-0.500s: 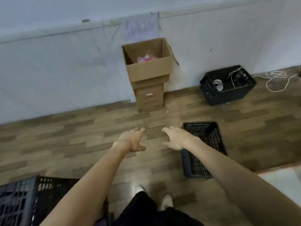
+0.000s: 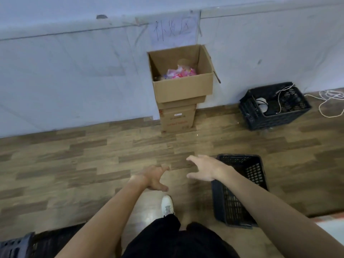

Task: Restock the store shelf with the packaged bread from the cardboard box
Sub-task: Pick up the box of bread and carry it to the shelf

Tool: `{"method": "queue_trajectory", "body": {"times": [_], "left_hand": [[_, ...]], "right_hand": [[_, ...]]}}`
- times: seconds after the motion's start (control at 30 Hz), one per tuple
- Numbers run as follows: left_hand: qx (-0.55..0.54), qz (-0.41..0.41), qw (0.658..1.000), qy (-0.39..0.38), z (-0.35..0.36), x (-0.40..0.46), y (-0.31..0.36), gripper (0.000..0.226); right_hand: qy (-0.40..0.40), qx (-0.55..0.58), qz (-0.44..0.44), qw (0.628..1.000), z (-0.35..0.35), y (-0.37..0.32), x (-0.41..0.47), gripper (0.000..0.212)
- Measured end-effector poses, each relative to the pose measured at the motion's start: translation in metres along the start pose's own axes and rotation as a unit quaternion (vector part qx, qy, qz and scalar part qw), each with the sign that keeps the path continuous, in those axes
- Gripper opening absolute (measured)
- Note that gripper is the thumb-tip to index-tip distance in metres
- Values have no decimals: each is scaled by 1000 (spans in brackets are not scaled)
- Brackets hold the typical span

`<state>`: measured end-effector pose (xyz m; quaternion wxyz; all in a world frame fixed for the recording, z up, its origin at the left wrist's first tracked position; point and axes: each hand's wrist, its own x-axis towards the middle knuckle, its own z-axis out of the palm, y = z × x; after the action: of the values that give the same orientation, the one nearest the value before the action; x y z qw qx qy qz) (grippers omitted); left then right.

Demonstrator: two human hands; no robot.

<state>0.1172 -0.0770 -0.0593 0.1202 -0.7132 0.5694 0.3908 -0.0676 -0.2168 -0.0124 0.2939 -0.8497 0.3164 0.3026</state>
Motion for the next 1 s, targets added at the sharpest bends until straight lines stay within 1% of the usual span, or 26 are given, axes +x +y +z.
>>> {"method": "queue_trajectory", "body": {"times": [0.07, 0.17, 0.23, 0.33, 0.4, 0.43, 0.5, 0.6, 0.7, 0.77, 0.83, 1.0], "left_hand": [[2, 7, 1000, -6, -19, 22, -8, 85], [-38, 19, 999, 2, -46, 52, -10, 77], [-59, 32, 997, 23, -64, 73, -8, 69], [-101, 44, 992, 70, -89, 107, -4, 59], [-111, 36, 988, 97, -110, 134, -1, 57], [-111, 30, 988, 106, -122, 150, 1, 57], [-110, 21, 988, 109, -146, 181, 8, 56], [-101, 19, 988, 112, -191, 217, 17, 54], [-112, -6, 983, 142, -234, 243, 18, 55], [-146, -25, 974, 173, -257, 257, 14, 56], [-155, -38, 967, 199, -274, 266, 7, 57], [-169, -60, 960, 214, -304, 291, -21, 55]], "right_hand": [[16, 15, 5, 1000, -11, -3, 18, 76], [13, 14, 12, 1000, -33, 0, 39, 75], [16, 37, 16, 999, -48, 10, 53, 72], [55, 111, 30, 992, -73, 30, 73, 67], [86, 153, 41, 984, -92, 45, 88, 64], [97, 155, 44, 982, -104, 54, 97, 63], [105, 138, 37, 984, -130, 75, 118, 62], [95, 129, 28, 987, -175, 102, 146, 64], [89, 121, -1, 989, -222, 117, 173, 65], [90, 111, -22, 989, -250, 124, 190, 64], [94, 104, -41, 989, -272, 126, 210, 64], [90, 78, -51, 992, -310, 123, 263, 64]]}}
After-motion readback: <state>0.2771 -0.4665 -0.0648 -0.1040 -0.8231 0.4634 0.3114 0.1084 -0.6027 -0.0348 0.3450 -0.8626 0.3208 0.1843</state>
